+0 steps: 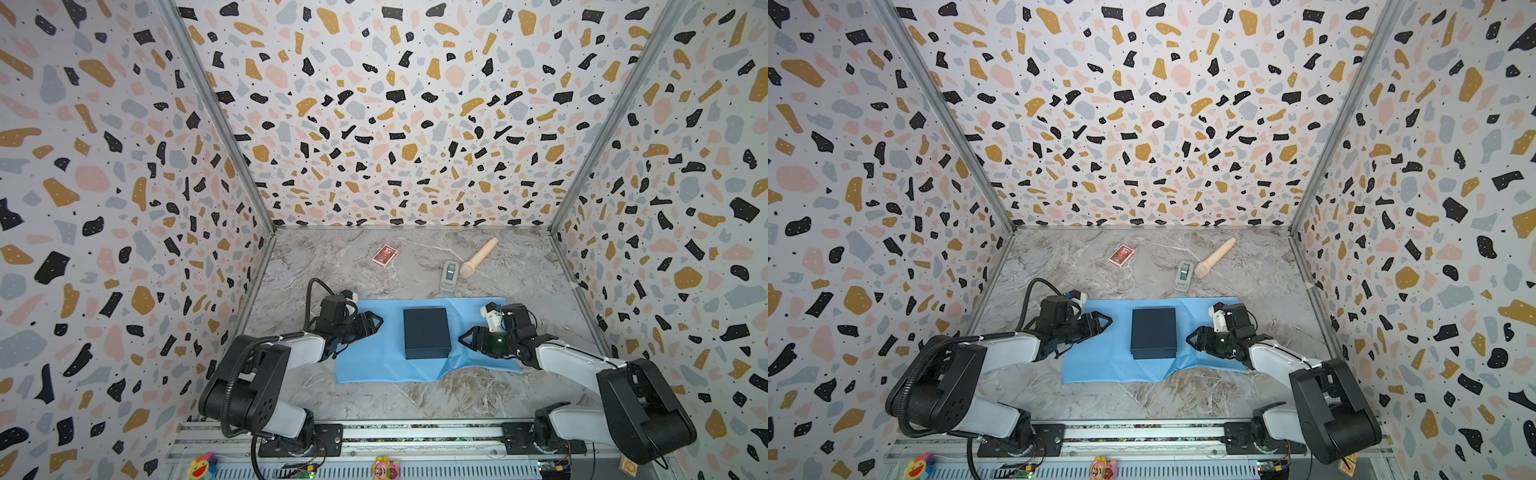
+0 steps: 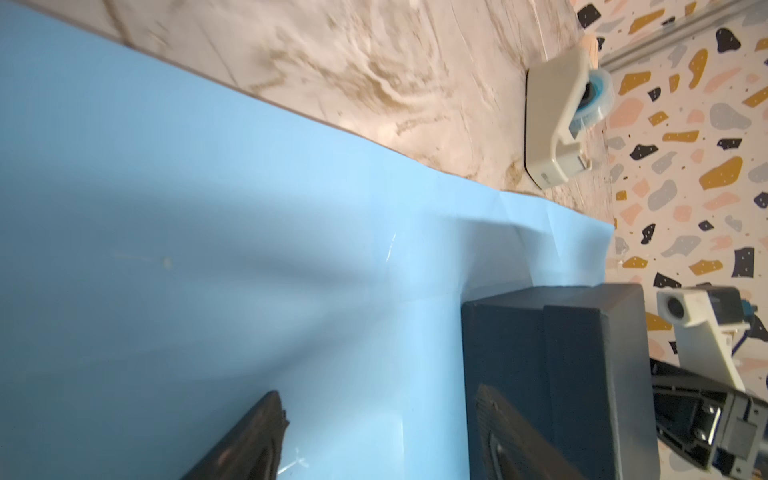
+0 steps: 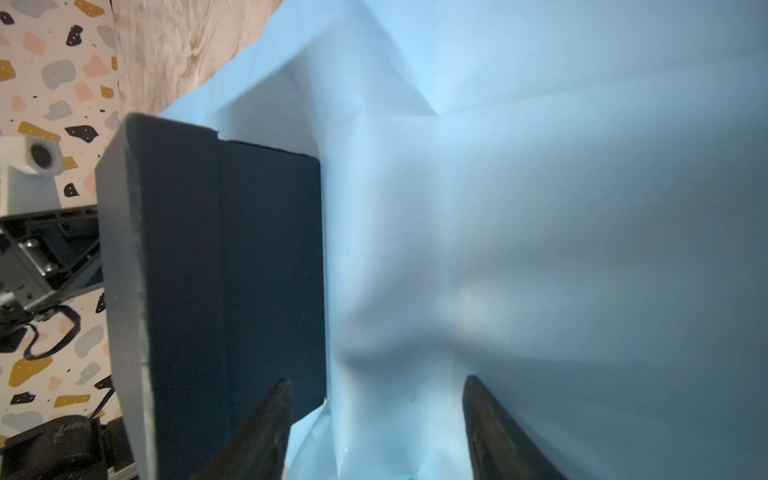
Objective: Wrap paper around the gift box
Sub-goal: 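Lower the box onto the paper and open both grippers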
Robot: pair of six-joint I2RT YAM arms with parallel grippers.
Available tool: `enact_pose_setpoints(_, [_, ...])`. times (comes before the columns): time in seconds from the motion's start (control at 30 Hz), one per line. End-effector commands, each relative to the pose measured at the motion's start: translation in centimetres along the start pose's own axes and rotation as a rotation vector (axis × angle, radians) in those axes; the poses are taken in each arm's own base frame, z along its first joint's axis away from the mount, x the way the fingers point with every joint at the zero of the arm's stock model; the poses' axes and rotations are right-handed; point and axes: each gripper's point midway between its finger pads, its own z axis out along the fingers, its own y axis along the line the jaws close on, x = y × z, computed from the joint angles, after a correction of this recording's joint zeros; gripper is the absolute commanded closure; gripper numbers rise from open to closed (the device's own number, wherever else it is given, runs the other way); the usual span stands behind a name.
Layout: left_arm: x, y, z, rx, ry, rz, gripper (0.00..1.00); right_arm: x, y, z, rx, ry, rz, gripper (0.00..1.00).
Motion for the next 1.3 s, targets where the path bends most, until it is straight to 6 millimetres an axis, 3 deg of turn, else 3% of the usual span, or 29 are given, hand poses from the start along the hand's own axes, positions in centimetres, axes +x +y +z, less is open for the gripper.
enact_pose_setpoints(0.0, [-0.1,2.5,-0.9,-0.113,-0.018,-0.041,0.24,0.3,0.8,0.2,0.005,0.042,-0.004,0.34])
enact_pose_setpoints(0.13, [-2.0,-1.4,-3.0,0.002,-0.093,-0.038,0.22,-2.0,-0.6,-1.6,0.170,-0.016,-0.103,0.30])
enact_pose_setpoints(0.2, [-2.0,-3.5,-3.7,0.059,-0.104,-0.005,0.21,-2.6,-0.7,-2.5,0.202,-0.062,-0.121,0.27])
enact_pose_setpoints(0.33, [0.8,-7.9,-3.1,0.178,0.001,0.062,0.20,-3.3,-1.1,-2.7,0.208,-0.093,-0.118,0.26])
enact_pose_setpoints(0.43, [2.5,-9.4,-2.5,0.218,0.072,0.072,0.19,-3.6,-0.8,-1.8,0.175,-0.069,-0.122,0.28])
enact_pose_setpoints(0.6, [2.9,-12.2,-1.5,0.279,0.097,0.117,0.19,-3.4,-0.8,-0.1,0.132,-0.019,-0.113,0.33])
enact_pose_setpoints(1.27, [4.5,-12.9,0.1,0.329,0.169,0.083,0.23,-3.5,-1.5,0.4,0.147,0.000,-0.123,0.34])
